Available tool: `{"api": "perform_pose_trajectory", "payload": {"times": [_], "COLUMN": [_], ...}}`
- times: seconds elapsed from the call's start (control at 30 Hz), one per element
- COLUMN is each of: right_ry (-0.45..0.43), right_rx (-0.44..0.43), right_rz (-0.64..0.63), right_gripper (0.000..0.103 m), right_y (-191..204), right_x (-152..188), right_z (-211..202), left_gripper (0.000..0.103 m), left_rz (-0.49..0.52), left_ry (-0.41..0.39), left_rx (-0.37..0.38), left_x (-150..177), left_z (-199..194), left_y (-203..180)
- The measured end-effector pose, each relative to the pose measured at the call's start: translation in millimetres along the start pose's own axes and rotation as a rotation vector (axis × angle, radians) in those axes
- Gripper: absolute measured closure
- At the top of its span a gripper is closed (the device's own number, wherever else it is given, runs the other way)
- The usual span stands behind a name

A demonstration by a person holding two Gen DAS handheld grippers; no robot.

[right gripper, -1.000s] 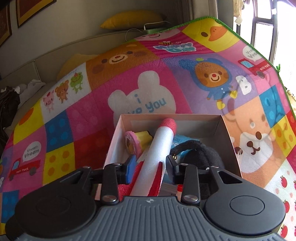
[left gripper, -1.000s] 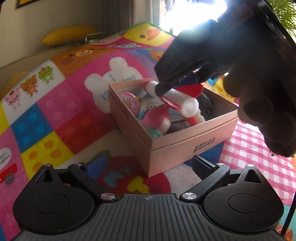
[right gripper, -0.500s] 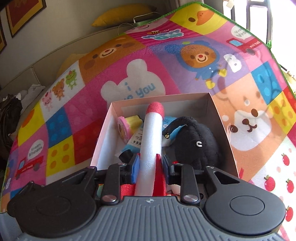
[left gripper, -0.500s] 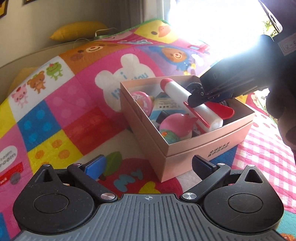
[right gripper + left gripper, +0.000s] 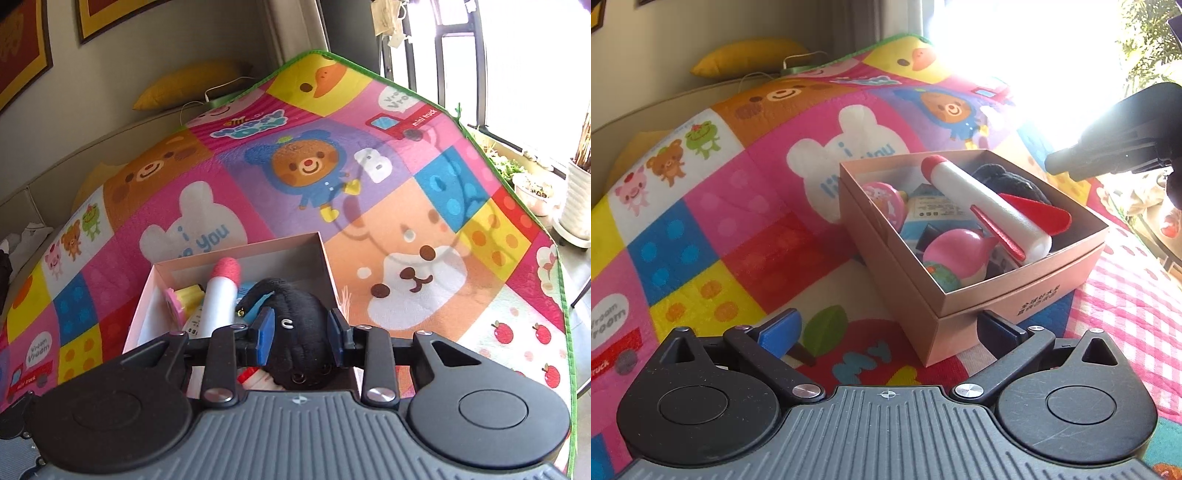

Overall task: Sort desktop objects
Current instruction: 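Press the toys down inside the box with the right tool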

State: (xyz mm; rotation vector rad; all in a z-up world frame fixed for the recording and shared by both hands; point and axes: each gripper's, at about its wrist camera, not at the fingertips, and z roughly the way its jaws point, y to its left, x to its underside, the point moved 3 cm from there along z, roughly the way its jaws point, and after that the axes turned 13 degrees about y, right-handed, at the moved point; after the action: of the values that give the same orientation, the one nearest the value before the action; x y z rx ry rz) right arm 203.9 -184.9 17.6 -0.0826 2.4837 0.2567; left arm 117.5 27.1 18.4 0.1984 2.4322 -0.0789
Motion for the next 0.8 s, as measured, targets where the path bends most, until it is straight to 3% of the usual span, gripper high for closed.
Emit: {"api": "perform_pose_trajectory", "payload": {"times": [0.2,0.33,0.47,0.63,0.73,0.8], "right_ry": [0.001,0.003,0.121,0.222,0.249,0.286], "right_rx": [-0.049,-0.178,-0.335,-0.222,-0.217,-0.27], "right_rz": [-0.038,-0.106,-0.149,-0.128,-0.043,0.013], "right_gripper": [0.073,0.073,0.073,0.073,0.076,0.076], "right_y": [12.9,47.9,90.8,95.6,71.9,61.3], "right_x": [8.0,10.2,13.0,14.9,11.7,11.1], "right_z": [-0.7,-10.3,3.1,28.6,30.5,33.2], "left_gripper": [0.0,0.0,0.0,0.0,0.0,0.0], "left_rz": [-0.003,-0.009,0.002,0.0,-0.021,-0.027], "left_ry": [-0.002,-0.004,0.005,0.004,0.011,0.015], "left_rx": [-0.022,-0.027,0.002,0.023,0.039,0.057], "left_x": [0.7,2.0,5.1,11.7,12.6,12.5], "left_z": [-2.7,-3.2,-2.6,-6.3,-4.3,-2.7], "left_y": [1.7,-4.2,-11.1,-8.5,-5.1,-5.4]}}
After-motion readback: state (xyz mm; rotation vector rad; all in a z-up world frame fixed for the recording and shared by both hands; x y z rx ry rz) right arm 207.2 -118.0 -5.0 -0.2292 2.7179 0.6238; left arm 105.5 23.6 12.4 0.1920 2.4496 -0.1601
